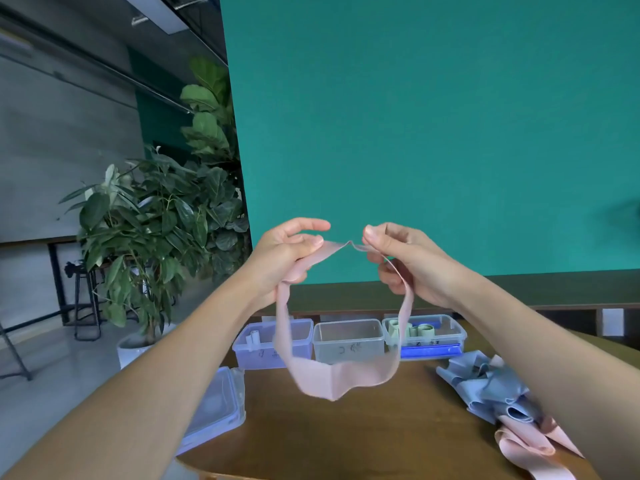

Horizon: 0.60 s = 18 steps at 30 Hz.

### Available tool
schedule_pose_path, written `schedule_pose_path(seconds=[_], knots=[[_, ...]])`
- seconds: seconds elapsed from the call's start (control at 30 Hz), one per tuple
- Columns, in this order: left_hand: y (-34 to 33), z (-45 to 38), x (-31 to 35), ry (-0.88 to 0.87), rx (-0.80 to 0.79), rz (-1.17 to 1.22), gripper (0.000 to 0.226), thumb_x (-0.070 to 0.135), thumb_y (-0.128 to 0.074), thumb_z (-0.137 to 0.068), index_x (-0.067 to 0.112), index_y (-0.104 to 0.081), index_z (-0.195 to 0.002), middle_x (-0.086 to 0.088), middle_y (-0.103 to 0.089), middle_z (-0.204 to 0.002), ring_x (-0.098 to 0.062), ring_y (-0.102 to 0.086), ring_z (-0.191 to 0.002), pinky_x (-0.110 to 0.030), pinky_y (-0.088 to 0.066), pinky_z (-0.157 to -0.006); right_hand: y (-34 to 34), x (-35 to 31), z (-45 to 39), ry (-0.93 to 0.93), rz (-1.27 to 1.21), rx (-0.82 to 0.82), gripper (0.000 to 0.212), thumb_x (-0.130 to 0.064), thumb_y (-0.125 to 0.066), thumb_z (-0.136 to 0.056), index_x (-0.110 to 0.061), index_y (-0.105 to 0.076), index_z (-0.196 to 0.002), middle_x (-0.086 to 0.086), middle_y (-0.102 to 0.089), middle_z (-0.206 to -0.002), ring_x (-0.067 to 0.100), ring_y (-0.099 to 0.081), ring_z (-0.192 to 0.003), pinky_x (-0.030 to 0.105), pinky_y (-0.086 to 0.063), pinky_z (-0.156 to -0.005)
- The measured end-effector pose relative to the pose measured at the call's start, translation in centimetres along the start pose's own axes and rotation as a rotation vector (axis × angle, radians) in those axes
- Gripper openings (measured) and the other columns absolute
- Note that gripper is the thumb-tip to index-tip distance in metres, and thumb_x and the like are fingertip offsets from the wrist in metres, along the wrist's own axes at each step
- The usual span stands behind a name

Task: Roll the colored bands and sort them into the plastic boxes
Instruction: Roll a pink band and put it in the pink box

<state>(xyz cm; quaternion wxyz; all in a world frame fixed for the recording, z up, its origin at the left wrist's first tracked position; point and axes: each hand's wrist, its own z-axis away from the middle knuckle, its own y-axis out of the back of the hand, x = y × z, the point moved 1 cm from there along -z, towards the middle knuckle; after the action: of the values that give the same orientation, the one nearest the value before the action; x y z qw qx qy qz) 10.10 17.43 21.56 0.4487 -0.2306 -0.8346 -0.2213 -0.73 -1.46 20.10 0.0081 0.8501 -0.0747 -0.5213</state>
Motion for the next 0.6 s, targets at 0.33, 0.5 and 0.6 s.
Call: schedule_pose_path(seconds=[0.33, 0.5, 0.6], knots=[[0.2, 1.2, -0.8, 0.309, -0.31, -0.23, 0.054, 0.058, -0.062, -0.087, 0.021, -0.064, -0.127, -0.013, -0.074, -0.106, -0.023, -0.068, -0.077, -0.033, -0.055, -0.073, 1.4, 0.6, -0.2, -0.029, 0.124, -0.067, 0.021, -0.032, -0.071, -0.089, -0.013, -0.064, -0.089, 0.004, -0.043, -0.065, 0.012, -0.028, -0.049, 0.028, -0.015, -0.052], [-0.9, 1.4, -2.2, 0.237, -0.367, 0.004, 0.049, 0.027, -0.072, -0.089, 0.014, -0.059, -0.134, -0.016, -0.071, -0.115, -0.027, -0.066, -0.109, -0.045, -0.05, -0.099, 1.3, 1.5, -0.6, -0.027, 0.044, -0.11, 0.015, -0.027, -0.071, -0.087, -0.014, -0.066, -0.091, 0.0, -0.053, -0.071, 0.01, -0.032, -0.052, 0.025, -0.017, -0.053], [-1.5, 1.4, -2.5, 0.143, -0.325, 0.142, 0.048, 0.008, -0.071, -0.09, 0.014, -0.057, -0.135, -0.024, -0.069, -0.117, -0.03, -0.066, -0.107, -0.04, -0.055, -0.092, 1.5, 2.2, -1.0, -0.026, 0.057, -0.116, 0.013, -0.028, -0.073, -0.087, -0.016, -0.068, -0.09, 0.002, -0.062, -0.076, 0.011, -0.043, -0.062, 0.024, -0.028, -0.057]])
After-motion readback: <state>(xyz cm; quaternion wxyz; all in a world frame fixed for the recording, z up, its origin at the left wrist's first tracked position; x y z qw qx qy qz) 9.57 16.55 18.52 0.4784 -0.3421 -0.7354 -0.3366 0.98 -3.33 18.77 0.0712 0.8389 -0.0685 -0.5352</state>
